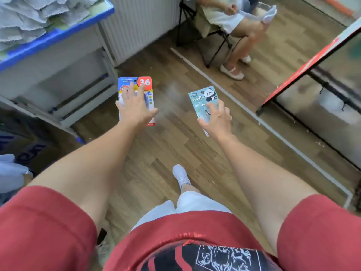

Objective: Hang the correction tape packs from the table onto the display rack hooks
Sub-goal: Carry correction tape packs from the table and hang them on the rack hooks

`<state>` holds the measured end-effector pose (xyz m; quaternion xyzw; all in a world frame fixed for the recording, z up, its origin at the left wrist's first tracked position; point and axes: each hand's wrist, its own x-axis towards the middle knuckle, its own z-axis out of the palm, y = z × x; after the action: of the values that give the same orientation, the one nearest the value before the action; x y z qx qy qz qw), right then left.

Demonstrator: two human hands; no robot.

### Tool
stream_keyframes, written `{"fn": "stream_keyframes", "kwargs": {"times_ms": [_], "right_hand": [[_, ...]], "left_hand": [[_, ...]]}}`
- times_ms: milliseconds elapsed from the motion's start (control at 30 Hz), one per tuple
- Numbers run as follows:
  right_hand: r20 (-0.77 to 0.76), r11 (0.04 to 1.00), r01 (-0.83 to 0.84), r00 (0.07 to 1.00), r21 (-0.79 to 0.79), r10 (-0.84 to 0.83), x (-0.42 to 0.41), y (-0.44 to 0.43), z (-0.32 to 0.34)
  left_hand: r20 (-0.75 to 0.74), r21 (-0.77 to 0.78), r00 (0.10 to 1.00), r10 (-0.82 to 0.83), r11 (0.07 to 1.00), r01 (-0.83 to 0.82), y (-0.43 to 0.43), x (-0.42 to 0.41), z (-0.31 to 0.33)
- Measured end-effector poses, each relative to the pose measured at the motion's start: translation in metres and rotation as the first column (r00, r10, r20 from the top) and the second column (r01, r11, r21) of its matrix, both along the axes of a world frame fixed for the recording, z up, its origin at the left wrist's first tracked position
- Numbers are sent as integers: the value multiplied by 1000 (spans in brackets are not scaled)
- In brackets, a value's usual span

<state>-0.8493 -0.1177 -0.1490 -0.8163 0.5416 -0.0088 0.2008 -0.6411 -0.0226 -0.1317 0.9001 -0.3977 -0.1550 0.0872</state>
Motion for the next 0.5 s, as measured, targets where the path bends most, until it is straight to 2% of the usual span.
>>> {"fn": "stream_keyframes", "kwargs": {"times_ms": [200, 333, 500], "right_hand": [[-28, 972, 226, 973, -59, -228, -108, 45, 11], [6, 907, 413, 910, -76, -414, -182, 67, 18], [14, 813, 577, 816, -81, -578, -276, 90, 21]], "left_hand": [[-8, 1, 969, -247, 969, 247, -8, -92, 10], [13, -34, 902, -432, 901, 432, -27, -164, 17], [18, -36, 811, -585, 810, 585, -54, -263, 20]]}}
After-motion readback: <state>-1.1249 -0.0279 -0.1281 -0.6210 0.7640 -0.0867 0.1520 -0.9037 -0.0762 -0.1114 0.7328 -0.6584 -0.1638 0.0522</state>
